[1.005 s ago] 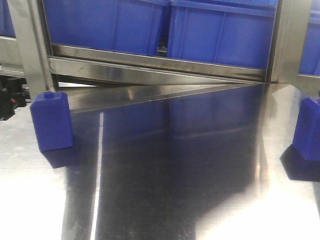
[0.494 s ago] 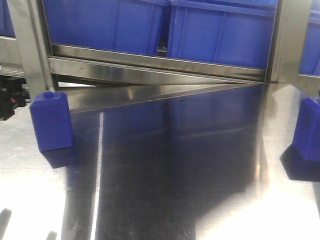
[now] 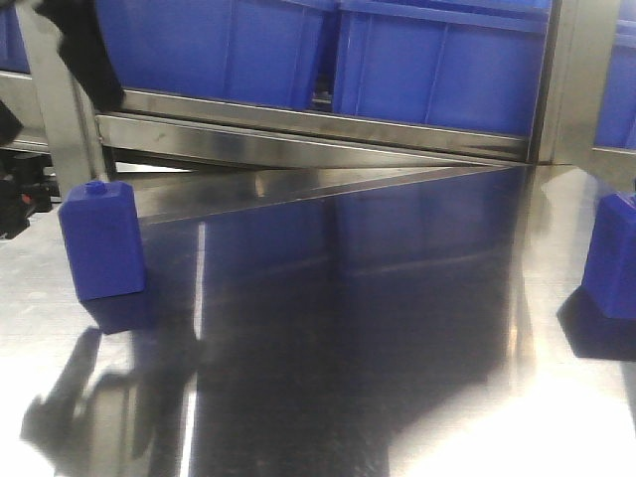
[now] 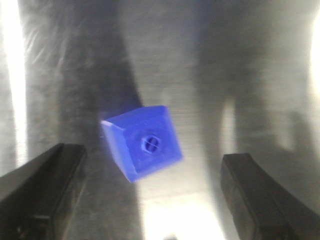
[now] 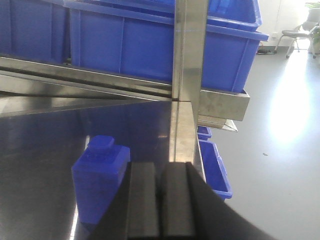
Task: Pick and sort blue part to right shelf
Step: 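Lower the left gripper onto the blue part and close it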
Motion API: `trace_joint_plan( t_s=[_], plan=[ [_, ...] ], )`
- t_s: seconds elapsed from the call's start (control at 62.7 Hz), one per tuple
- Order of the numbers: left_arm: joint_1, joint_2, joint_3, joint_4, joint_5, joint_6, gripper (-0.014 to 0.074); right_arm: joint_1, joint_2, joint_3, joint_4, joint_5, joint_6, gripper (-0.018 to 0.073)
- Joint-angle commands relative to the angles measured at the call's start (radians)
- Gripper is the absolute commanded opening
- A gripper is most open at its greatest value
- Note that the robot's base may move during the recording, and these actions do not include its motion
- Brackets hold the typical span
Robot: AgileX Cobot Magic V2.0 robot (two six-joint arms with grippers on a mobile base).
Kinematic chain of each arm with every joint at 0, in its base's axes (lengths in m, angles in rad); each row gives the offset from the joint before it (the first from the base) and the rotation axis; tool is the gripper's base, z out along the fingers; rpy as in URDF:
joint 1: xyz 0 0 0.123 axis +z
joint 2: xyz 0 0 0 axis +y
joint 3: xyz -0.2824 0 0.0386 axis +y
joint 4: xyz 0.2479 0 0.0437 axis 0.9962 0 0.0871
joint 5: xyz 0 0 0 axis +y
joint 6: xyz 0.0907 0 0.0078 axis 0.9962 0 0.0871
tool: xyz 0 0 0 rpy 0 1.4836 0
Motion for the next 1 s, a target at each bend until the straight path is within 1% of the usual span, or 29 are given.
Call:
trace_joint_plan(
  t_s=[0.0,0.032,0.064,0.271,0.478,0.622,0.877,0.909,0.989],
  plan=[
    [-0.048,0.007,-0.054,0.120,-0.007,-0.150,0.0585,-0.004,-0.021,-0.023,-0.001,-0.091,-0.006,0.0046],
    [-0.064,0.029,-0.066,0.149,0.001,-0.188,0.0585,-0.004,-0.021,-0.023,-0.001,-0.091,-0.006,0.0046],
    [-0.071,0.043,-0.071,0.156,0.001,-0.220,0.0585,-0.004,-0.021,-0.023,-0.001,-0.091,-0.006,0.0046],
    [-0.078,0.124,-0.092,0.157,0.002,-0.293,0.0585,-0.004,-0.021,-0.023,-0.001,-0.091,-0.006,0.0046],
    [-0.080,0.180,-0.092,0.150,0.005,-0.294,0.0585,-0.004,-0.021,-0.023,-0.001,-0.091,-0.006,0.0046],
    [-0.080,0.214,-0.092,0.131,0.026,-0.294,0.0585,-0.004,-0.021,-0.023,-0.001,-0.091,-0.006,0.0046],
    [-0.080,0.224,-0.092,0.118,0.037,-0.294,0.0585,-0.004,-0.021,-0.023,-0.001,-0.091,-0.006,0.0046],
    [-0.080,0.224,-0.092,0.116,0.044,-0.294,0.0582,-0.004,-0.021,-0.023,-0.001,-0.091,-0.006,0.0046],
    [-0.080,0.224,-0.092,0.116,0.050,-0.294,0.0533,-0.004,-0.021,-0.023,-0.001,-0.091,-0.006,0.0046]
  ],
)
